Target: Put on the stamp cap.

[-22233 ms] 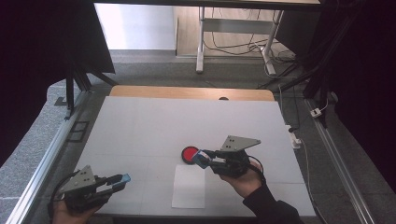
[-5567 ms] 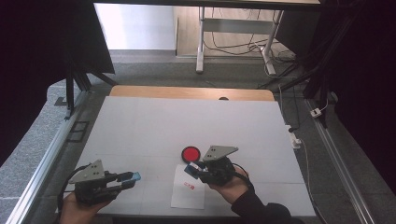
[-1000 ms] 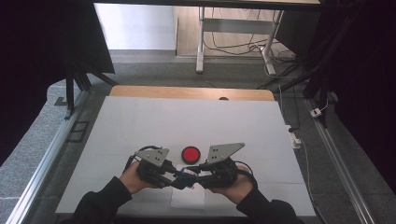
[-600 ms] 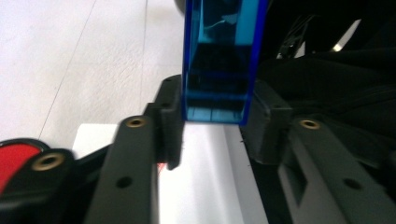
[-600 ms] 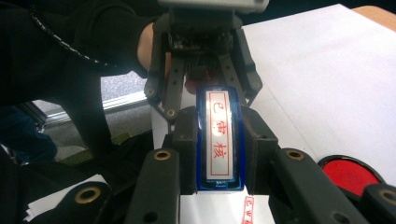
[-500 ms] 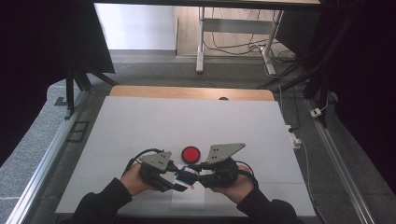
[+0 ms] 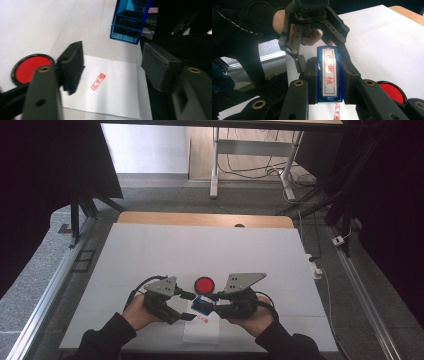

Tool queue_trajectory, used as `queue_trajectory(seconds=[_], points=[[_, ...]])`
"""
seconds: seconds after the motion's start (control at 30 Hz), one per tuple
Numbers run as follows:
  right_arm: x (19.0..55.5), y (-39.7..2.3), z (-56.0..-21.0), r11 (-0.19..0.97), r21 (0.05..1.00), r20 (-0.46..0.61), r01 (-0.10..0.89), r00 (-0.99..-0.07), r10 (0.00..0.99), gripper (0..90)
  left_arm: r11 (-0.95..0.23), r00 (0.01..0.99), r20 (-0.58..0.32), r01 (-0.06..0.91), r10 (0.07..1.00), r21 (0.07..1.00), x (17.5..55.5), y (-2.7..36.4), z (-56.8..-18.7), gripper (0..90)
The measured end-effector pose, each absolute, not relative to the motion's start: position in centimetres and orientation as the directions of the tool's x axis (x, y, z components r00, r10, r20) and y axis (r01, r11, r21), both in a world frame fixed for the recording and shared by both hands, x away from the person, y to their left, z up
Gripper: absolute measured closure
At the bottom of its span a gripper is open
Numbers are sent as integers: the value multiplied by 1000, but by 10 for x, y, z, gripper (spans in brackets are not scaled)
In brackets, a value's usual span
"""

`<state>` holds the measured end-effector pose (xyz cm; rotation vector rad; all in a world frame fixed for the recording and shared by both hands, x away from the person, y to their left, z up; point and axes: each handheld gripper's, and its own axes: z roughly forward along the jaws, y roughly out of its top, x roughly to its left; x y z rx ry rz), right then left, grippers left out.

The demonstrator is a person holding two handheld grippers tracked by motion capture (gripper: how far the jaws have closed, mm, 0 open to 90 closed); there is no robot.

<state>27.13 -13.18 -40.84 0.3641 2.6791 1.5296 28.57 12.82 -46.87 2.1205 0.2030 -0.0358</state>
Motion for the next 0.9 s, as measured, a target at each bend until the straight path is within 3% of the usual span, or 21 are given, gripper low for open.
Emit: queue_trajectory(seconds=[0.9], points=[[273, -139, -407, 471, 860, 69, 195, -960, 272, 708, -508, 943, -88, 249, 321, 825, 267, 148, -458, 107]])
